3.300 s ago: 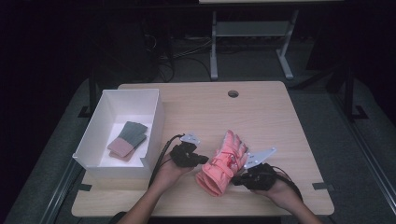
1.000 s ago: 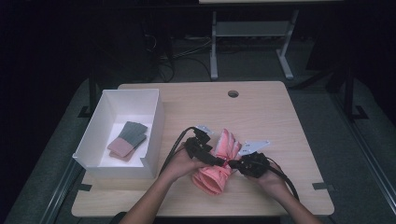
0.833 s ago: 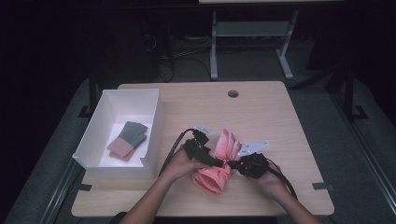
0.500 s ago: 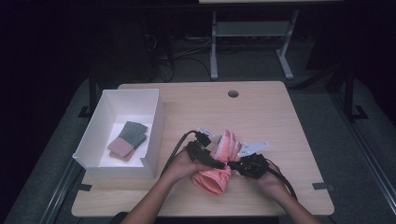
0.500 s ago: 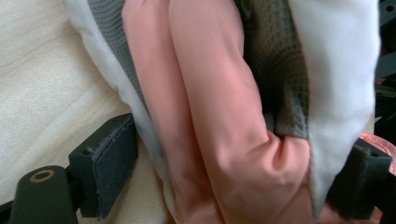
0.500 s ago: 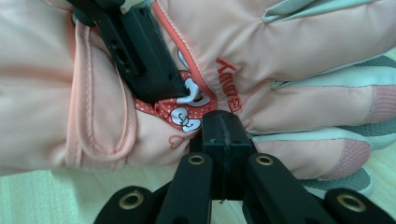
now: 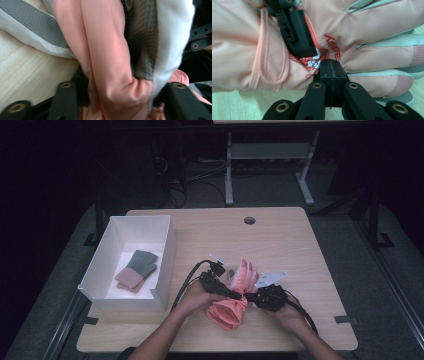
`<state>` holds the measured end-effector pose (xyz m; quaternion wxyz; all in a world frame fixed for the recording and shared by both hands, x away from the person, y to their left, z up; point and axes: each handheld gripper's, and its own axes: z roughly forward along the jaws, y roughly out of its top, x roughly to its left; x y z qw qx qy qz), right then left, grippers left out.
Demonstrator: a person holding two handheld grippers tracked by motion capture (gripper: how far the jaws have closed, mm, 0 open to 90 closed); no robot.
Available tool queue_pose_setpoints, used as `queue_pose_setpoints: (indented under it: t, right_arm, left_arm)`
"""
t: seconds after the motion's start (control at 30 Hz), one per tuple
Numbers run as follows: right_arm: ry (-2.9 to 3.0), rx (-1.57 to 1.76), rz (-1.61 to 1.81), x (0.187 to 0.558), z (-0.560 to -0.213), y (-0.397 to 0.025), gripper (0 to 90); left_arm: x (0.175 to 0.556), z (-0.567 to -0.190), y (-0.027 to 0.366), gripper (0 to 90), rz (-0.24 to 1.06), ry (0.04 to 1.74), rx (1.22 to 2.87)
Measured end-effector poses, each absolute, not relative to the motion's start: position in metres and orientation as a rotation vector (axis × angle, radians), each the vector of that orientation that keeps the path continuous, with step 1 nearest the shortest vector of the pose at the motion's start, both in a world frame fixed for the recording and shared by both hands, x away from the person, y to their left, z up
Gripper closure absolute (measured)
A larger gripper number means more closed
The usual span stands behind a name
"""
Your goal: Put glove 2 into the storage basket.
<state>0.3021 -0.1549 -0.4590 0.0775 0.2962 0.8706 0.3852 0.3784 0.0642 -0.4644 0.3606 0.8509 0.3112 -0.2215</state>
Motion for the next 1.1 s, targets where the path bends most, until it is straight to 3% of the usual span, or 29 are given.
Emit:
queue_pose_setpoints:
  t: [0.2, 0.23, 0.33, 0.43, 0.53, 0.57, 0.6, 0.63, 0.8, 0.87, 1.1]
  right_arm:
    - [2.608, 0.896, 1.189, 0.301, -0.454, -0.161, 85.3]
    - [2.6, 0.898, 1.233, 0.301, -0.45, -0.167, 78.5]
    - [2.578, 0.921, 1.269, 0.298, -0.444, -0.174, 73.8]
    - [2.559, 0.968, 1.3, 0.295, -0.438, -0.191, 57.2]
    - [2.536, 0.996, 1.314, 0.294, -0.437, -0.205, 45.3]
    - [2.536, 0.996, 1.314, 0.294, -0.437, -0.205, 45.3]
    - [2.517, 1.051, 1.311, 0.294, -0.438, -0.215, 37.0]
    - [2.517, 1.051, 1.311, 0.294, -0.438, -0.215, 37.0]
    - [2.454, 1.168, 1.27, 0.289, -0.44, -0.232, 18.4]
    - [2.44, 1.181, 1.253, 0.284, -0.443, -0.235, 14.1]
    - [2.398, 1.199, 1.168, 0.281, -0.452, -0.236, 12.1]
  left_arm:
    - [0.378, -0.461, 0.067, 58.6, -0.563, 0.81, 2.177]
    - [0.379, -0.459, 0.068, 59.2, -0.576, 0.813, 2.164]
    - [0.378, -0.458, 0.069, 60.0, -0.585, 0.819, 2.148]
    - [0.376, -0.453, 0.07, 60.1, -0.582, 0.812, 2.131]
    - [0.374, -0.447, 0.072, 60.2, -0.572, 0.806, 2.124]
    - [0.374, -0.447, 0.072, 60.3, -0.572, 0.806, 2.124]
    - [0.372, -0.44, 0.074, 60.3, -0.551, 0.804, 2.129]
    - [0.372, -0.44, 0.074, 60.2, -0.551, 0.804, 2.129]
    - [0.367, -0.42, 0.082, 59.8, -0.537, 0.798, 2.117]
    - [0.366, -0.413, 0.084, 59.6, -0.522, 0.8, 2.128]
    - [0.365, -0.386, 0.095, 59.5, -0.464, 0.819, 2.129]
